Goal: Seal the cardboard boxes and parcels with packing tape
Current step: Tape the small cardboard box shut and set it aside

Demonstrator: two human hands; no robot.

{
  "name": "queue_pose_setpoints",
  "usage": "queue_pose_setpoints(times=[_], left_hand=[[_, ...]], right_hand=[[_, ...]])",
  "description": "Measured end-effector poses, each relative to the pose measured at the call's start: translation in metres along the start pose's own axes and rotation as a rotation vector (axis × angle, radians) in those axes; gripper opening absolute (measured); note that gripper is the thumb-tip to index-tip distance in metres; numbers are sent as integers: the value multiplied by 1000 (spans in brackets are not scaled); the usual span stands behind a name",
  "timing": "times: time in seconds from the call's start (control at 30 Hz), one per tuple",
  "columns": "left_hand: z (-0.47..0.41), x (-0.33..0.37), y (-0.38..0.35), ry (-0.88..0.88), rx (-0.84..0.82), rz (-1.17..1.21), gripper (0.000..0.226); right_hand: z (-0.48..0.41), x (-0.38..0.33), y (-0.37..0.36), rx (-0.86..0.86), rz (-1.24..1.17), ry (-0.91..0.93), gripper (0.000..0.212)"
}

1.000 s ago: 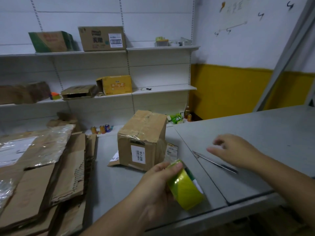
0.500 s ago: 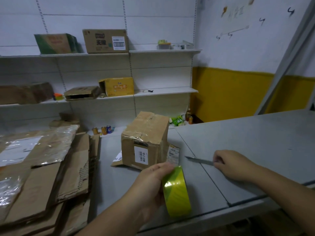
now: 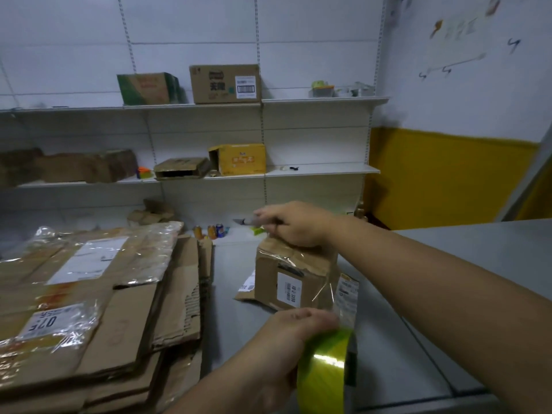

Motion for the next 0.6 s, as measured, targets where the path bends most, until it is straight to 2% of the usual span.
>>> queue_pose_setpoints(times=[0.07,0.13,0.2,0.27,0.33,0.37,0.4,0.47,0.53,0.6], left_hand=[[6,3,8,-20,7,-62,10],[11,8,18,-71,33,-109,14],[18,11,29,-101,53,-104,16],[18,13,39,-85,50,-70,11],[12,13,47,-63,53,-66,13],[10,13,47,-47,45,-74,13],[7,10,45,-30,27,-78,24],[5,1,39,31,-19,-52,34],[7,-6,30,80,-75,-35,29],[8,-9,25,96,-112,-23,31]], right_hand=[[-4,8,-18,-99,86,-63,27],[3,22,-15,-37,157,-154,23],[18,44,-1,46,261,-330,28],[38,65,9,80,391,-531,32],[51,74,14,143,408,-613,27],[54,74,17,224,367,-598,24],[57,71,22,338,310,-544,20],[64,58,34,544,172,-373,17],[74,45,45,585,8,-258,21],[86,36,46,505,-180,-198,17]])
Point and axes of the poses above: each hand's wrist, its own z-axis away from the middle knuckle, its own y-axis out of the back of the hand, x = y × z, the point moved 8 cm from there along -z, towards the middle knuckle, and after that the axes turned 2 degrees about y, right-handed, at the moved point
